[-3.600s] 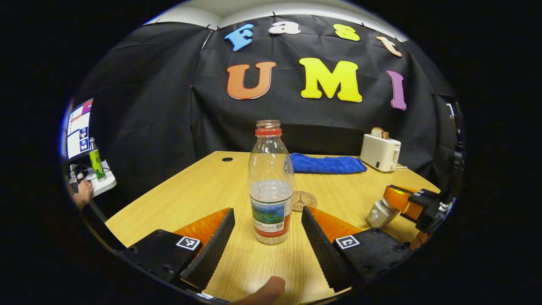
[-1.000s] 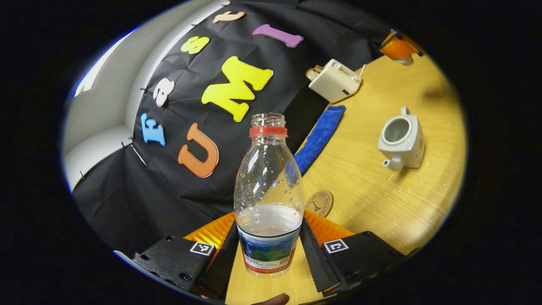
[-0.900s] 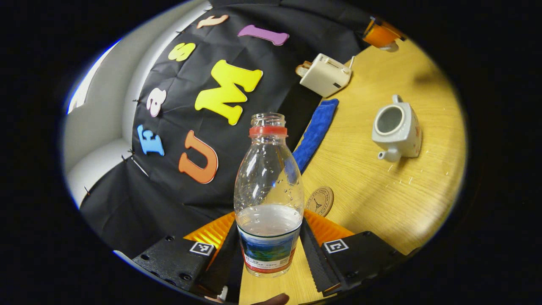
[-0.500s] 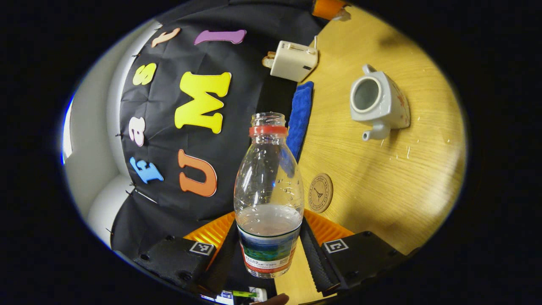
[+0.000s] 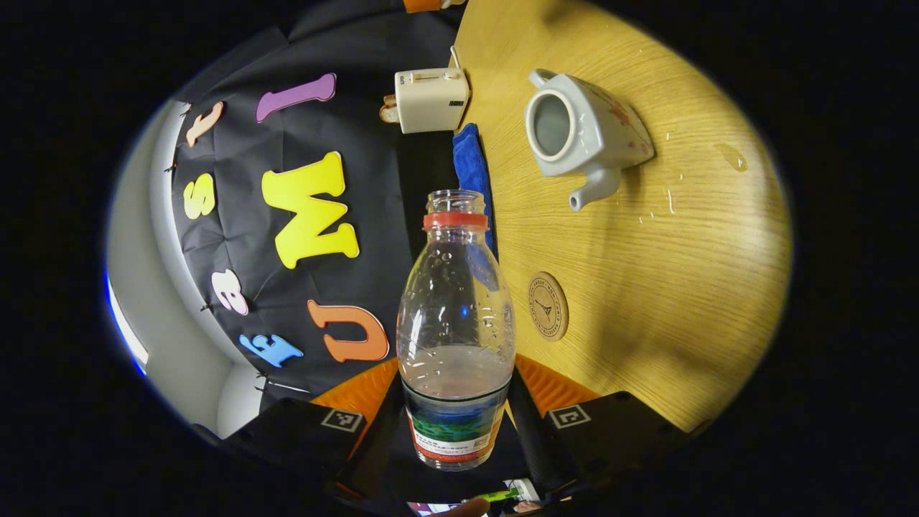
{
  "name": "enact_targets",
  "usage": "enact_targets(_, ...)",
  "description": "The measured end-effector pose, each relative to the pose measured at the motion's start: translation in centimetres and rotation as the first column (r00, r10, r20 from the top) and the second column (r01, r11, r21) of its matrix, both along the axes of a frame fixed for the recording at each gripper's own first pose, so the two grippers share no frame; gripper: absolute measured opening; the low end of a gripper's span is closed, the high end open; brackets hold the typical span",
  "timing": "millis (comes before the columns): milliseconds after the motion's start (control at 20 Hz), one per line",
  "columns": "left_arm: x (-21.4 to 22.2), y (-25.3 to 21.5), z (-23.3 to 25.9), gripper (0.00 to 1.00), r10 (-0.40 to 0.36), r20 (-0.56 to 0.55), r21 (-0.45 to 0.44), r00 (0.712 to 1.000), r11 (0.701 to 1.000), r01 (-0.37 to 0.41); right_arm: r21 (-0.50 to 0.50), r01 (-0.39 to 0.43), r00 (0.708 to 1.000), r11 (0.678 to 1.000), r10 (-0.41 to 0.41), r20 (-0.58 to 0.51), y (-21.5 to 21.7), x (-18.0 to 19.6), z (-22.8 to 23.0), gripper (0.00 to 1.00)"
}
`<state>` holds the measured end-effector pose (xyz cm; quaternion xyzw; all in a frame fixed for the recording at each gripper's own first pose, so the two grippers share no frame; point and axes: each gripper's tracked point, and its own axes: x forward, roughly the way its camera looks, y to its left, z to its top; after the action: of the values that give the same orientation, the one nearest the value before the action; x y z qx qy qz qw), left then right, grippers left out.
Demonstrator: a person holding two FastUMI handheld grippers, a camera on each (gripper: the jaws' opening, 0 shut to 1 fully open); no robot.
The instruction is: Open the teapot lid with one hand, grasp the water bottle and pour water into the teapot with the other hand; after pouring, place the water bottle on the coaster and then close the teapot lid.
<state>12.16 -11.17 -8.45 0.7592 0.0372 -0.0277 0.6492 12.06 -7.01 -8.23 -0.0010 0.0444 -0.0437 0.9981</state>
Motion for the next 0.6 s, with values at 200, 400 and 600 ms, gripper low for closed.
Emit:
enact_targets(200, 0.3, -1.4, 0.6, 0.78, -0.034, 0.024, 0.072, 0.999, 0.997, 0.032, 0.003, 0.015, 1.0, 1.0, -0.015, 0.007, -0.8, 0.0, 0.2, 0.02)
enact_targets(400, -0.1, -2.7, 0.3, 0.78, -0.059, 0.027, 0.139, 0.998, 0.989, 0.055, 0.023, 0.011, 1.0, 1.0, -0.011, 0.001, -0.9, 0.1, 0.1, 0.01)
enact_targets(600, 0.0, -3.0, 0.0, 0.78, -0.055, 0.023, 0.179, 0.998, 0.983, 0.05, 0.026, 0.008, 1.0, 1.0, -0.008, 0.003, -0.9, 0.0, 0.3, 0.01)
